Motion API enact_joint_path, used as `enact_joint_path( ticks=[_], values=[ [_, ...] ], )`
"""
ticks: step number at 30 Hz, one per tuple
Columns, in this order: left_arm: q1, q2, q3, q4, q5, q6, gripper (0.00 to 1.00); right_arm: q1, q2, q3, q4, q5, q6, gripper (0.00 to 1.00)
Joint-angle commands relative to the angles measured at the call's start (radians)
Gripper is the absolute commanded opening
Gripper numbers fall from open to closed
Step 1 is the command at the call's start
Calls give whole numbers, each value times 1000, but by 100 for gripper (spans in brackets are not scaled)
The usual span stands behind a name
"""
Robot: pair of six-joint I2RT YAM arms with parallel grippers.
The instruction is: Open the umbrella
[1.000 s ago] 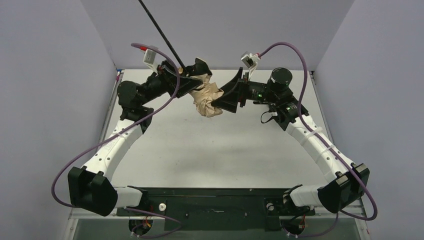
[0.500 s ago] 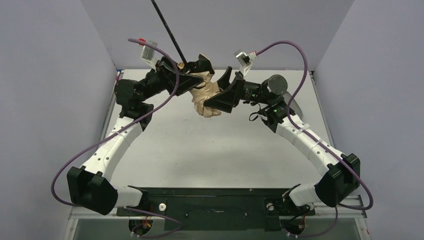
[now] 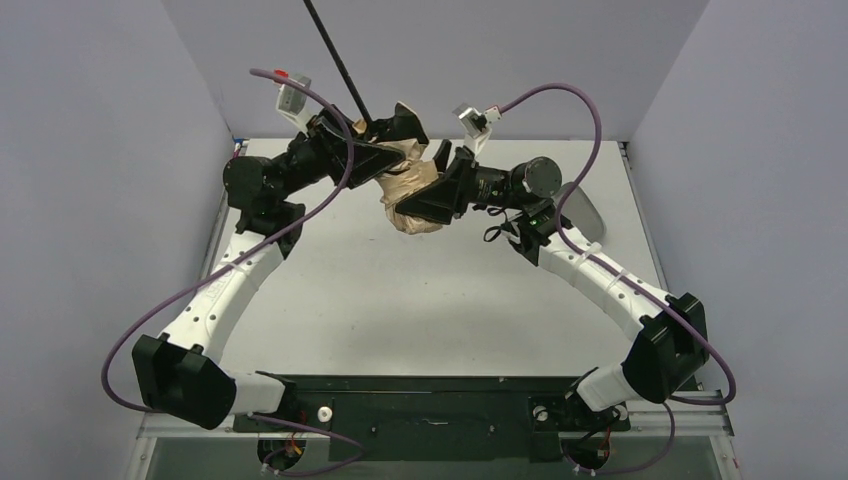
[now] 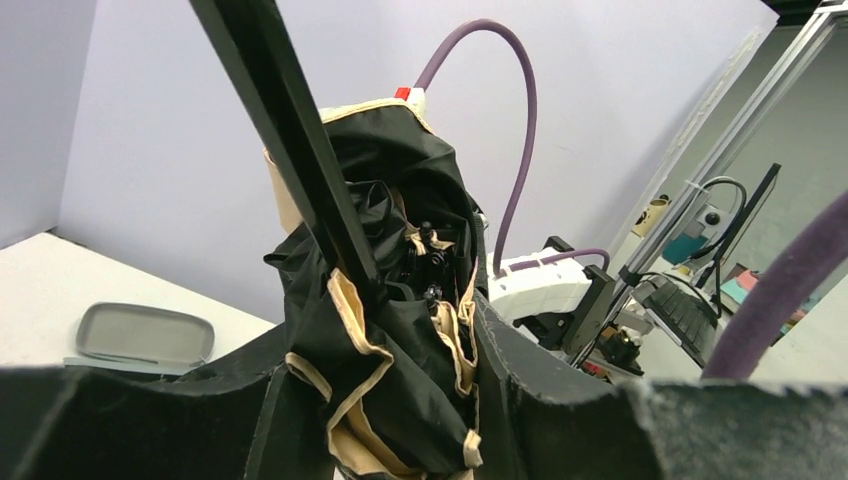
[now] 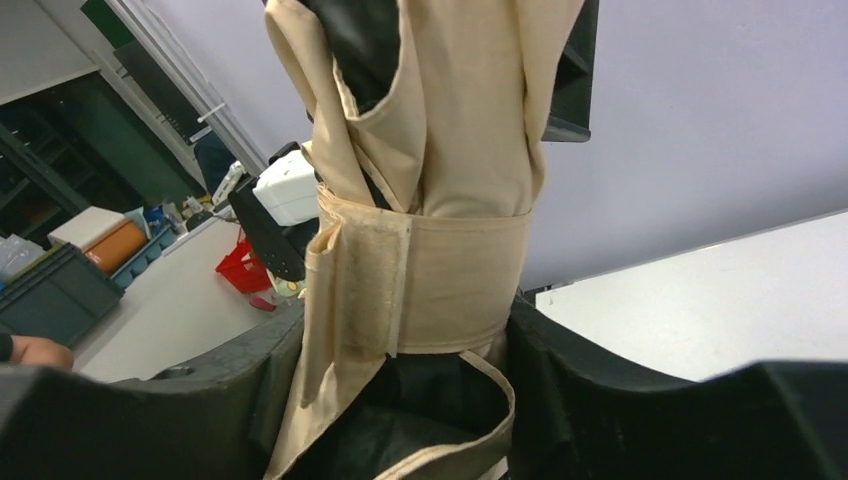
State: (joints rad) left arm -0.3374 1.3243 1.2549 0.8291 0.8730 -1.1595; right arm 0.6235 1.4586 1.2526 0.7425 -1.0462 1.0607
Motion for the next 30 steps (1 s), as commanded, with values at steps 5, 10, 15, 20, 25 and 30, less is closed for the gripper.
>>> enact_joint_path(
  ticks=[5,10,15,20,25,30],
  values=[
    [70,0,74,60,-69,70,0,16,-23,39,-175,-42,-121,0],
    [116,-56,-38,-52,3,255,69,-36,-38,151,-680,-3,-499,0],
    [251,-143,-118,-250,236,518,82,-83,-47,174,-1001,18,-678,0],
    [229,-252,-20,-1005,272,1341,66,-81,-40,226,-1317,104,-936,0],
    [45,-170,179,-1449,159,1754,46,-26,-25,272,-1555,188,-1190,0],
    [-127,-117,255,-1575,48,1955,38,14,-30,290,-1621,238,-1266,0]
  ],
)
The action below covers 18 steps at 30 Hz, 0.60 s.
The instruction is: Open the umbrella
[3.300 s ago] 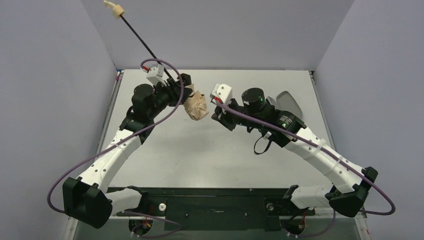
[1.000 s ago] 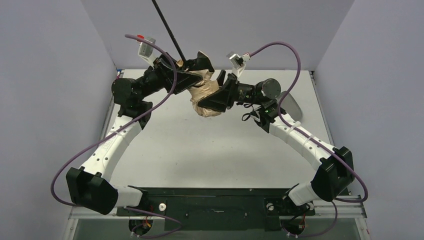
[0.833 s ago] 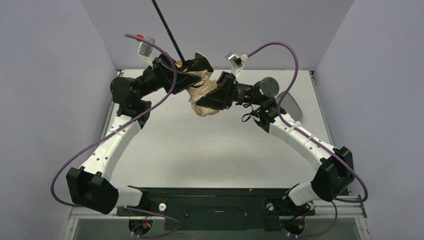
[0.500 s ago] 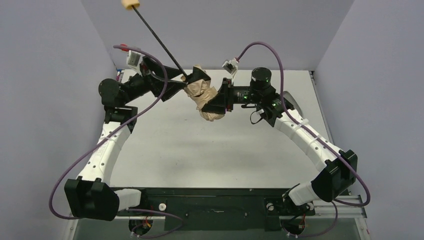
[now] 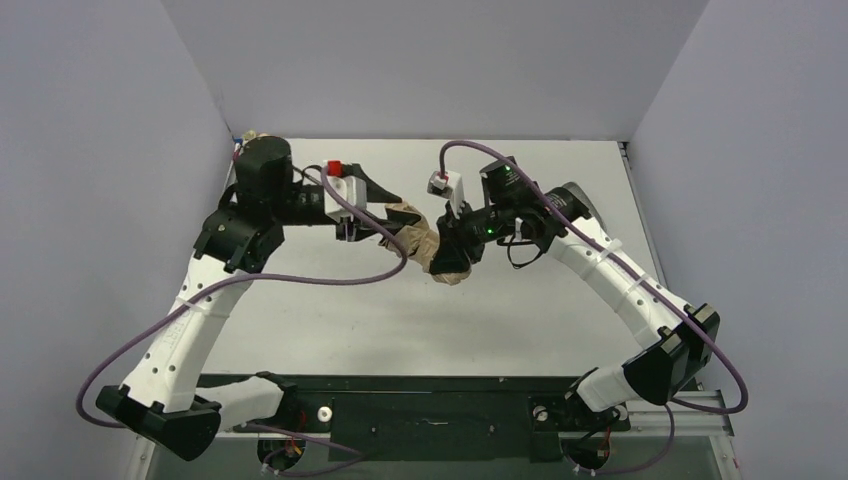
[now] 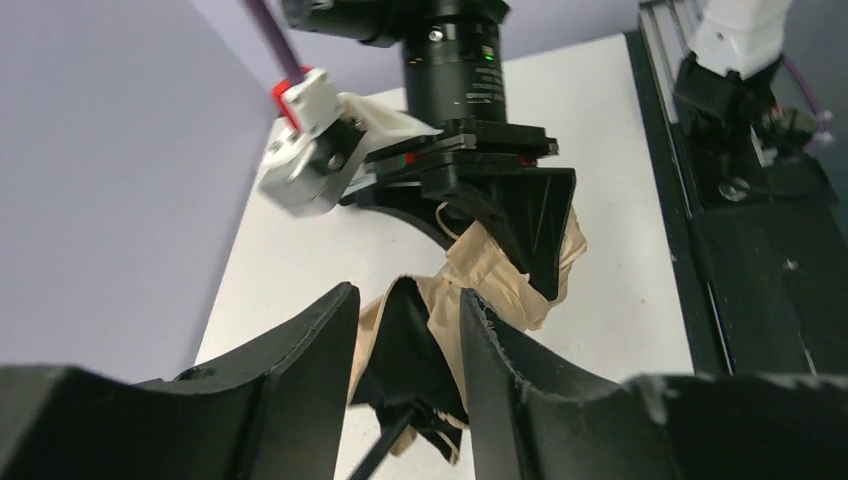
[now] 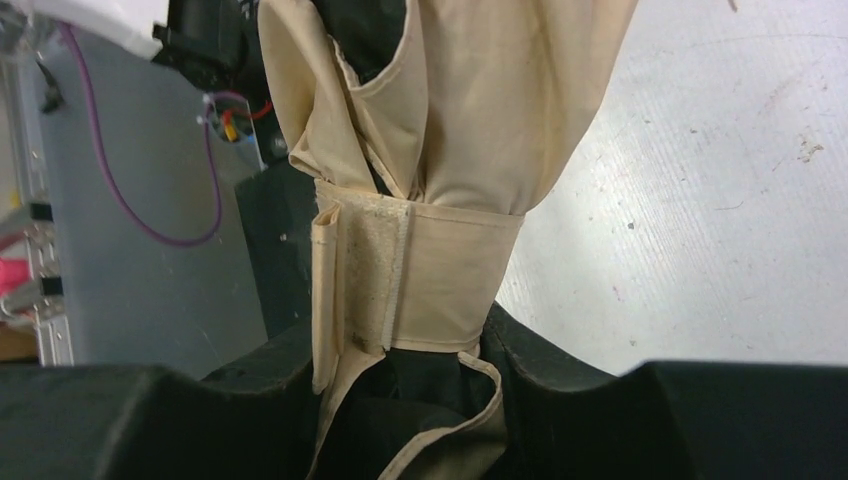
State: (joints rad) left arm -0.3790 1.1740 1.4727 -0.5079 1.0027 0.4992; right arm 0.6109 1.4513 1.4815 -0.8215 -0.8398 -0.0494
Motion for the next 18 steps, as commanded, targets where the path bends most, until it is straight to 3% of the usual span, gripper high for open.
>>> enact_joint_path(
  ticks=[1,8,18],
  values=[
    [-98,38,36,-235,-91,307,37,31,-24,62,-58,33,-161,0],
    [-219,76,42,-253,-111,348,25,47,-34,67,-59,30,-169,0],
    [-305,86,-38,-128,-184,296,26,52,-42,74,-74,24,-200,0]
  ],
)
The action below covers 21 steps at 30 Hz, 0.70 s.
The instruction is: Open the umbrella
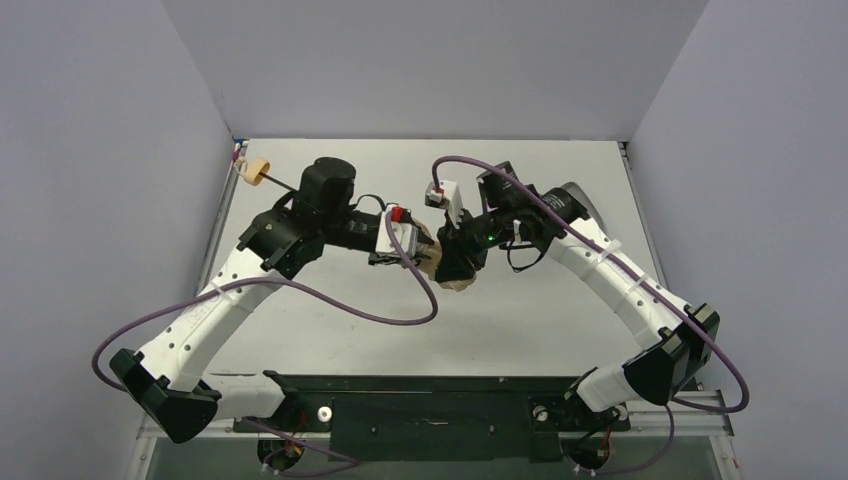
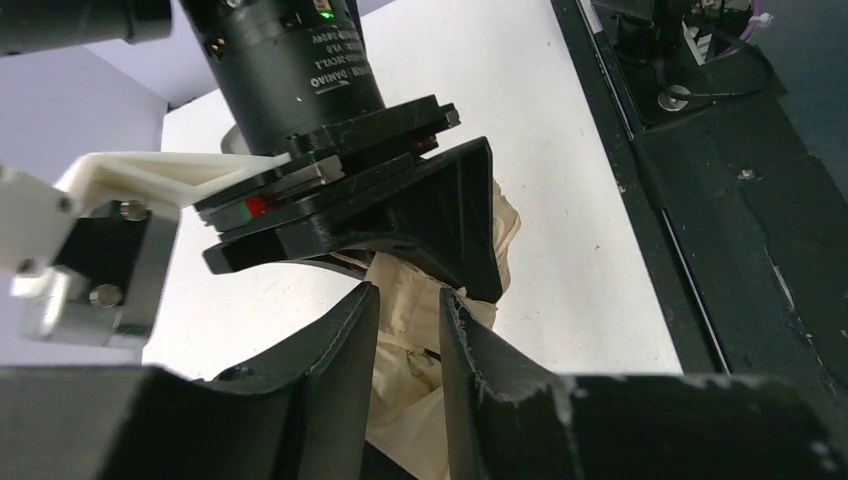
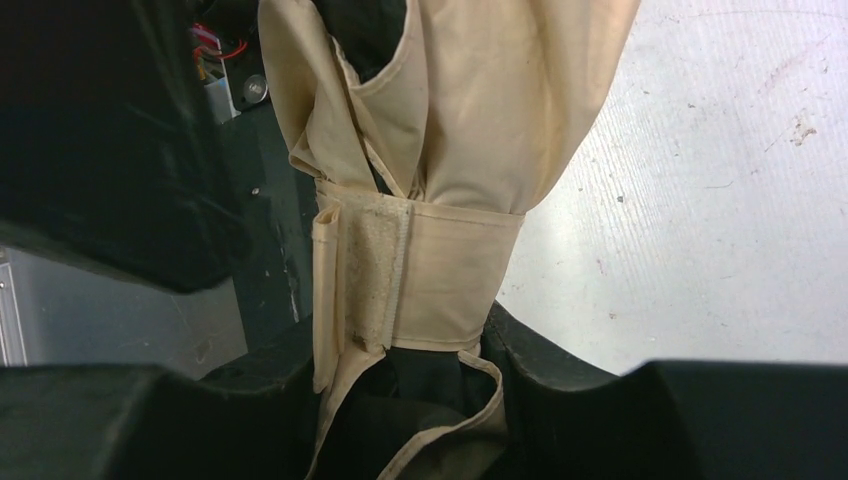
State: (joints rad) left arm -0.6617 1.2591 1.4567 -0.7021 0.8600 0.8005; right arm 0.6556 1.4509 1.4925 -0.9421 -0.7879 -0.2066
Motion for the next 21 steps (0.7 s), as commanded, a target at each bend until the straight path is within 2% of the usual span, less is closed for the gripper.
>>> enact_joint_path(
  ticks=[1,3,14,21],
  values=[
    [-26,3,-24,72,-47,-6,28,9,-44,63,43,-28,-52,0],
    [-27,6,-35,86,-65,-3,32,11,-47,67,36,-25,-71,0],
    [-25,-4,-74,176,-112,-30,39,18,-50,89,1,-7,-135,0],
    [-22,5,-71,173,-67,-39,41,20,-45,104,-4,-2,-147,0]
  ],
)
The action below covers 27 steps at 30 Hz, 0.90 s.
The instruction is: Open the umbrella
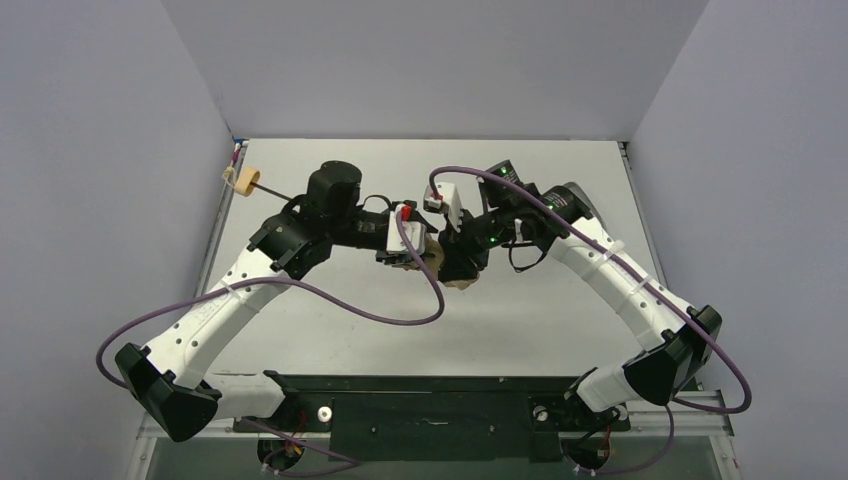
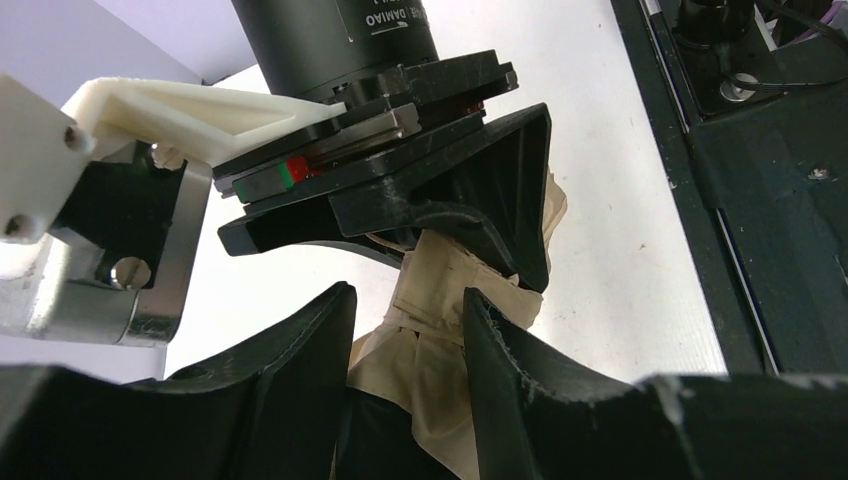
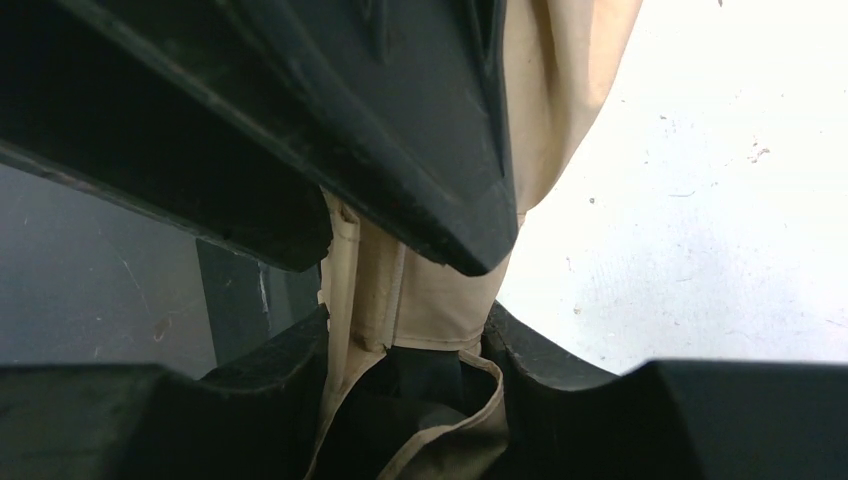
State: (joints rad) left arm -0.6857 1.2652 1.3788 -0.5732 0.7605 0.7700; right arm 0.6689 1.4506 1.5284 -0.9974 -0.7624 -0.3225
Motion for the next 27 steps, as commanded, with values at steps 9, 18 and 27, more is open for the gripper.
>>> enact_joint_path(
  ticks=[9,18,27],
  values=[
    [-6,31,32,-37,60,26,20,16,-47,75,50,-20,-54,0],
    [-56,32,27,-34,-15,57,0,18,-40,81,48,-30,-60,0],
    [-62,-39,-54,-60,49,140,0,-27,-31,62,50,-117,-36,0]
  ],
)
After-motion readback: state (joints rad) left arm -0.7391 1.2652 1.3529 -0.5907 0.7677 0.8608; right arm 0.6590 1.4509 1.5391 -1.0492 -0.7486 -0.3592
